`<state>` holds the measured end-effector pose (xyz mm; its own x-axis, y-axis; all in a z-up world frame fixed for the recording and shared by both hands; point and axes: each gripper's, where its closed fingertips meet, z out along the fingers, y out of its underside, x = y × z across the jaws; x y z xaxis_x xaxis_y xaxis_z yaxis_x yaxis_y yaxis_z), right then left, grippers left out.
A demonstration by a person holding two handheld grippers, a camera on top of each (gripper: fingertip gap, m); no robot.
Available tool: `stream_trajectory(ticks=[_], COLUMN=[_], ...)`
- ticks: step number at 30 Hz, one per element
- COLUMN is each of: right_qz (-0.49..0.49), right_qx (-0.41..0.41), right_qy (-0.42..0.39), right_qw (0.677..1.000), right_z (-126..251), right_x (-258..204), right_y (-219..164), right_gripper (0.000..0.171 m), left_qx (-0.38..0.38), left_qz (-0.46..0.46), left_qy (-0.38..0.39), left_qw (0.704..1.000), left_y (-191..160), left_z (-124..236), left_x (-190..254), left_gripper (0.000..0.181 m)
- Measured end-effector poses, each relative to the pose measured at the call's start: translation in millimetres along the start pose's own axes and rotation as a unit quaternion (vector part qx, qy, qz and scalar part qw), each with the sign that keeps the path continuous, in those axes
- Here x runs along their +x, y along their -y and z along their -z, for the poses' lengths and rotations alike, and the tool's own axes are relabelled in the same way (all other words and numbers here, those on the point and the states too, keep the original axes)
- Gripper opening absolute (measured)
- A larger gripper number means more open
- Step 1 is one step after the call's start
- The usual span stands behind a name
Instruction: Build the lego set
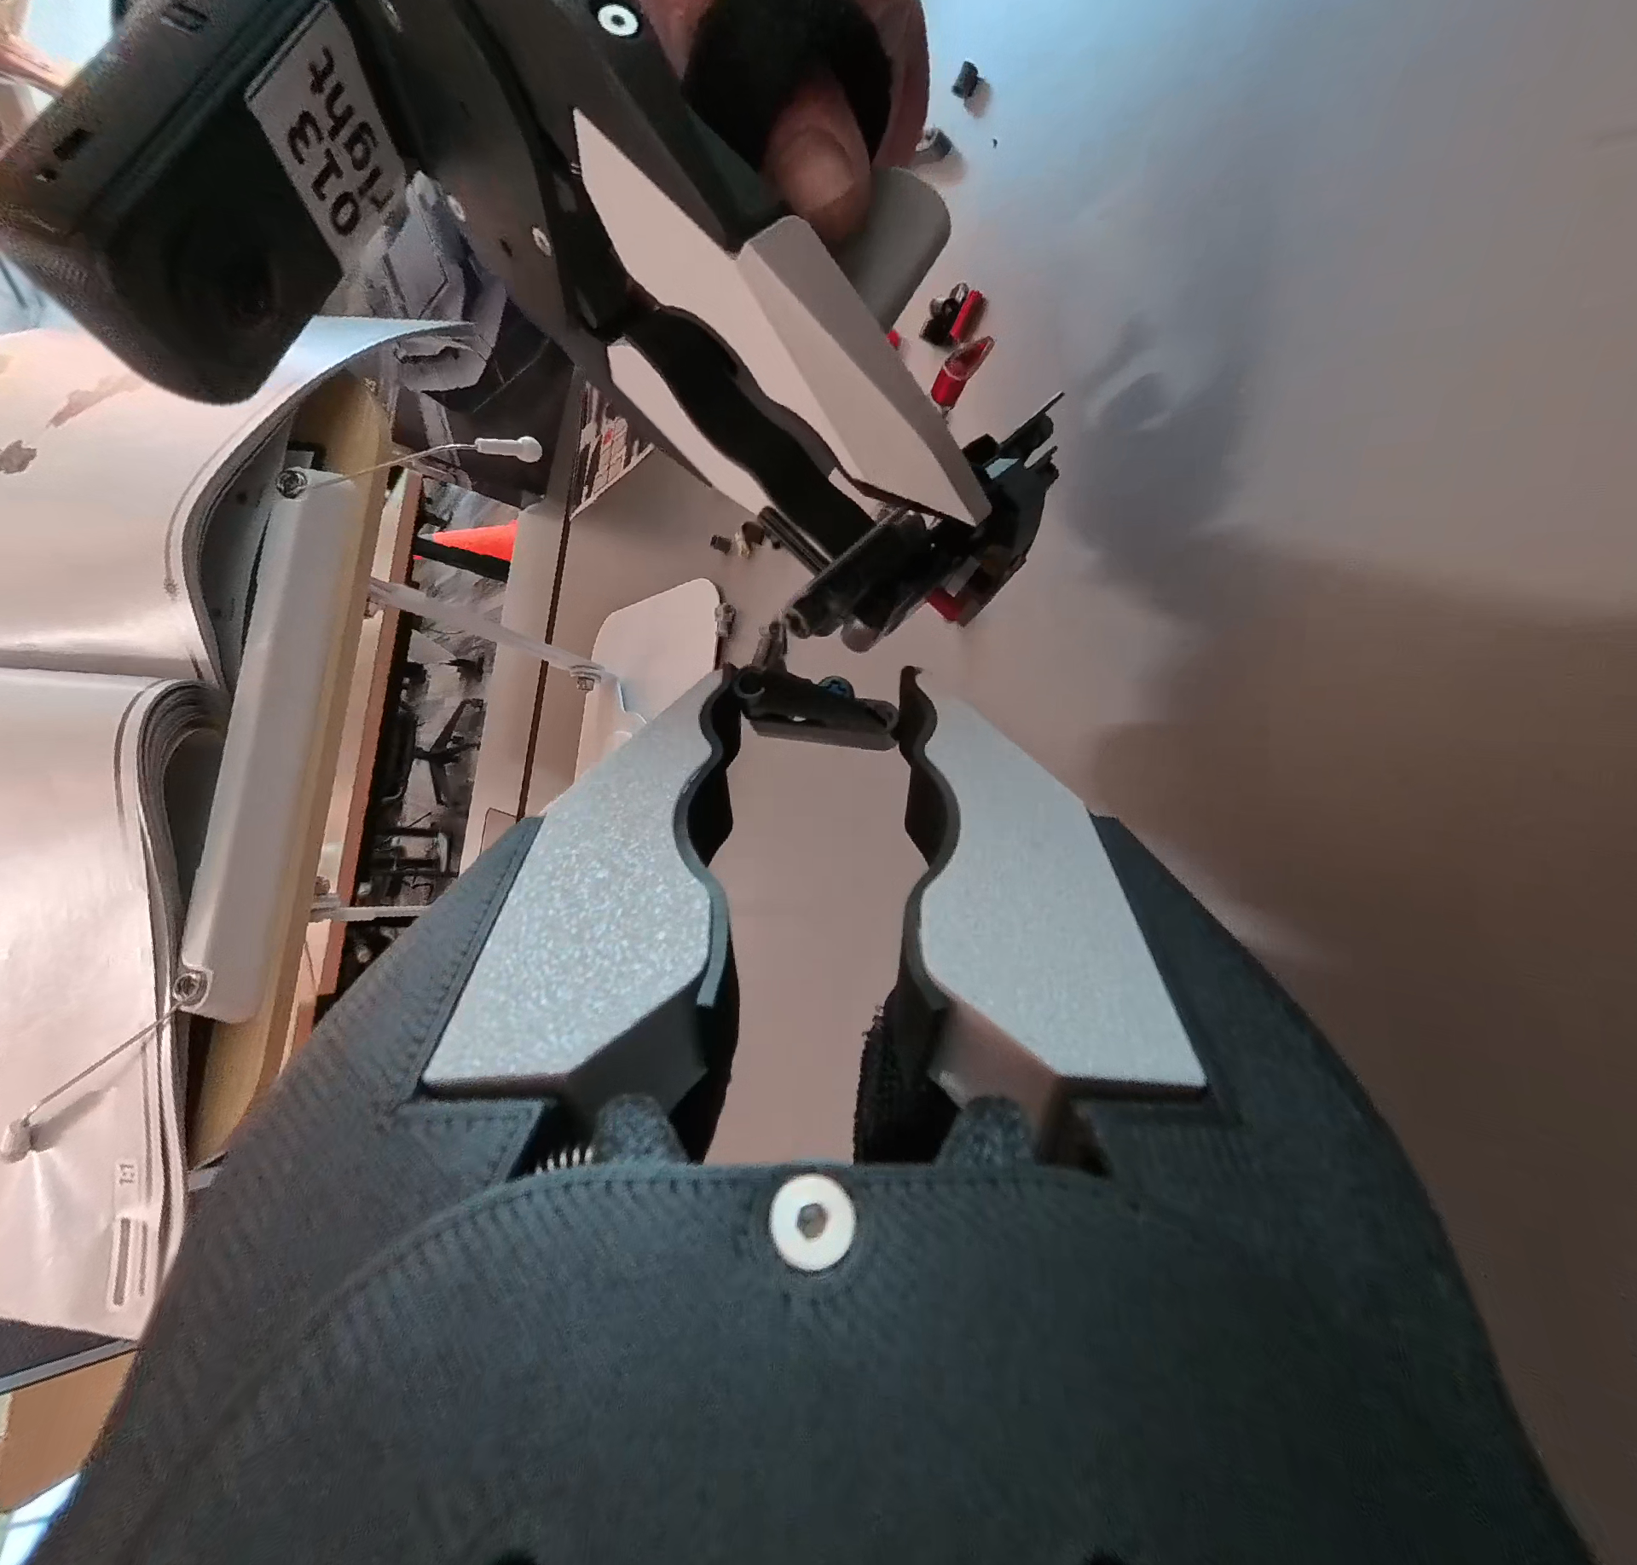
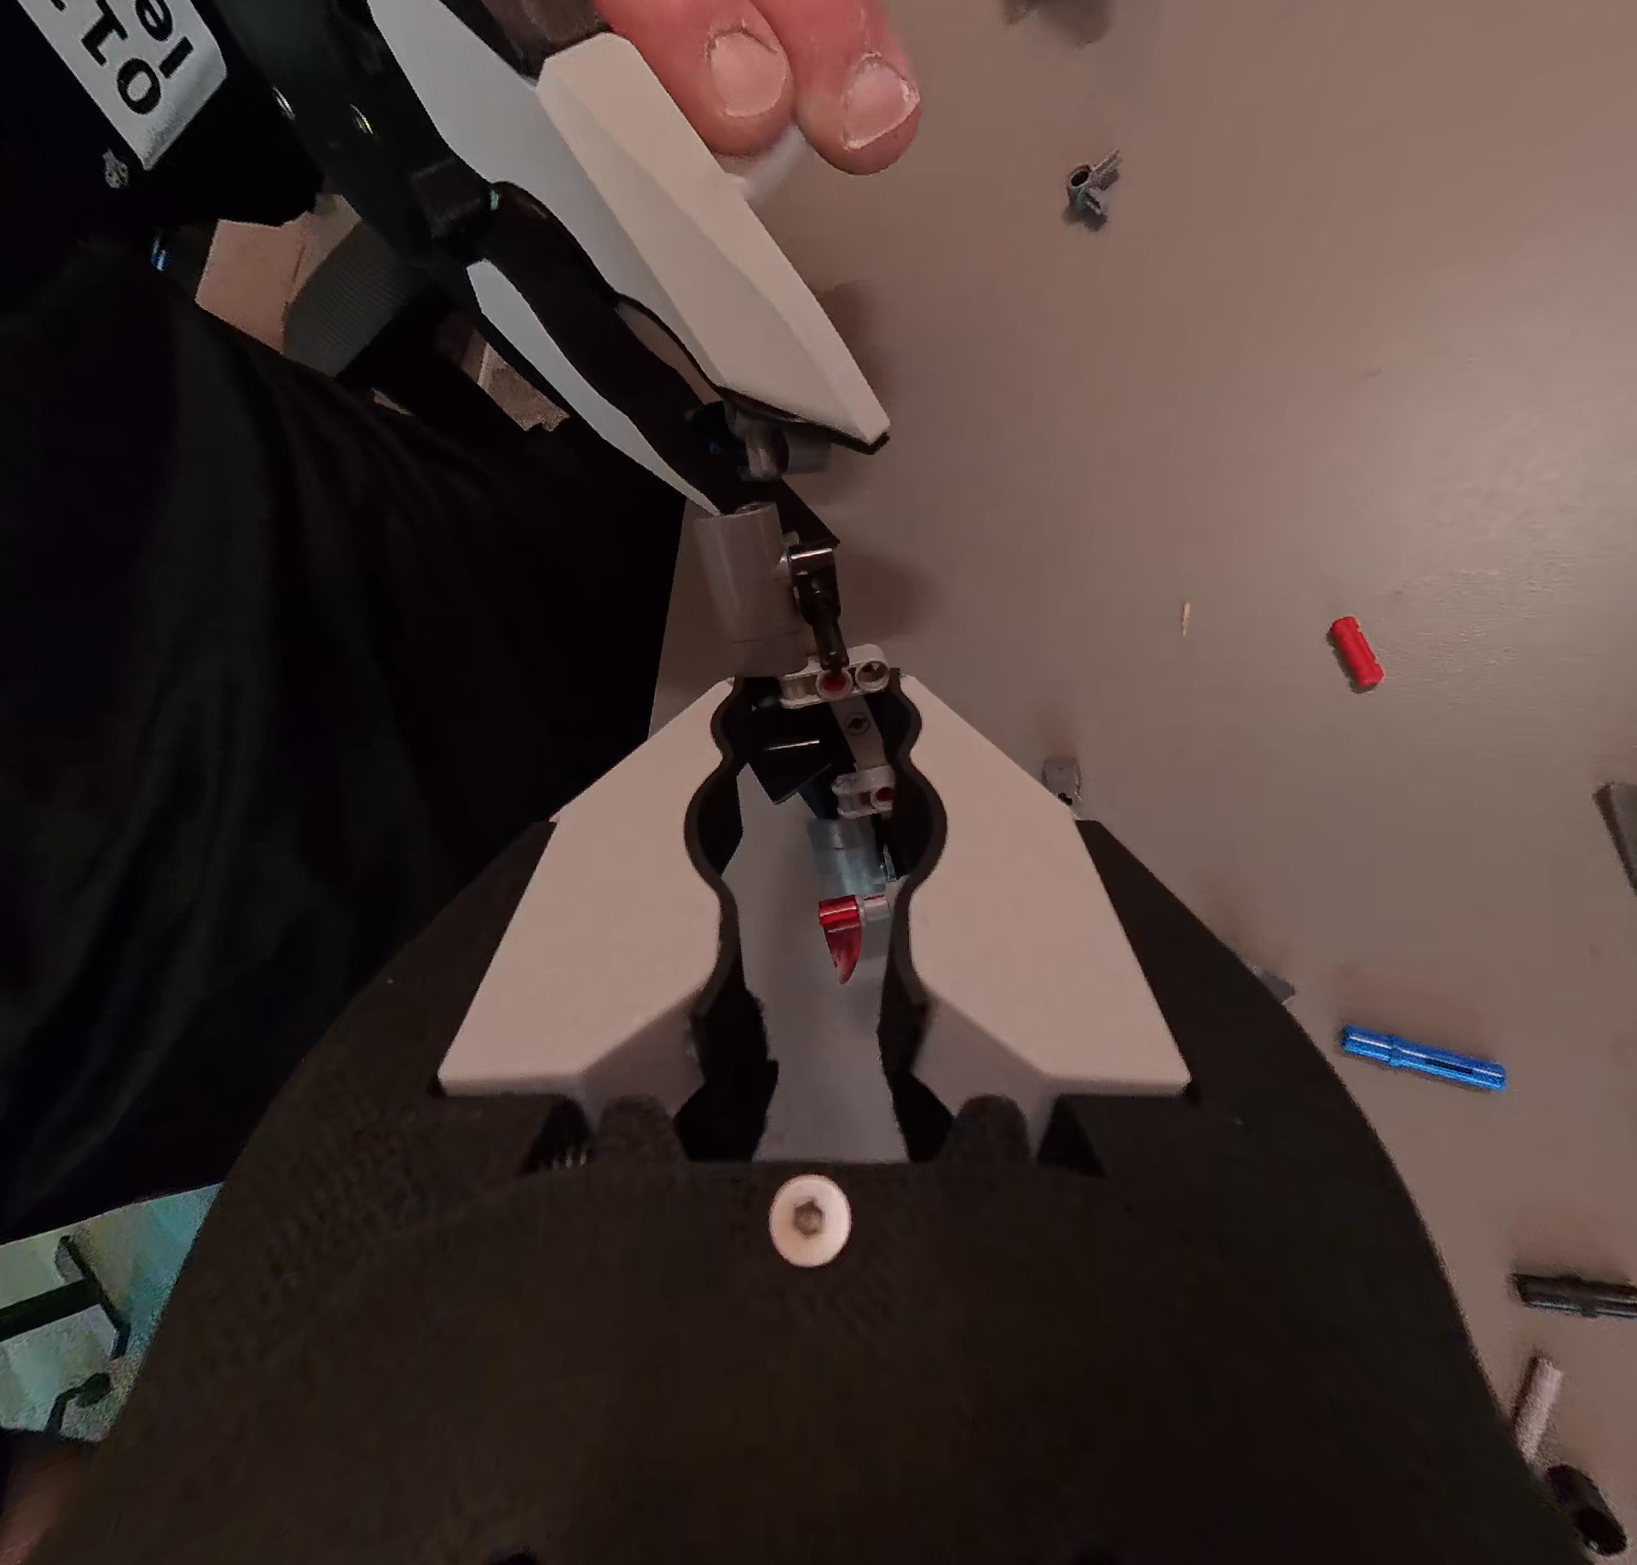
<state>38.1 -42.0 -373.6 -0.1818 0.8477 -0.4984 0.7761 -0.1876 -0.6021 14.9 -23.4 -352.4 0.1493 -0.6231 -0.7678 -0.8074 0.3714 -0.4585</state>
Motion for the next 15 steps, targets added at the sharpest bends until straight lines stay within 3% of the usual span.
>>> stream_trajectory(ticks=[1, 15], right_qz=[0.0, -0.002], right_qx=[-0.003, -0.037], right_qy=[-0.001, -0.009], right_qw=[1.0, 0.999], right_z=[-0.4, -4.3], right_x=[0.3, 4.0], right_y=[0.2, -2.3], right_gripper=[0.027, 0.027], left_qx=[-0.002, -0.019], left_qz=[-0.004, -0.031], left_qy=[-0.002, -0.014], left_qw=[1.0, 0.999], left_y=[-0.7, -4.8], left_z=[-0.2, -1.7], left_x=[0.8, 8.4], left_gripper=[0.034, 0.034])
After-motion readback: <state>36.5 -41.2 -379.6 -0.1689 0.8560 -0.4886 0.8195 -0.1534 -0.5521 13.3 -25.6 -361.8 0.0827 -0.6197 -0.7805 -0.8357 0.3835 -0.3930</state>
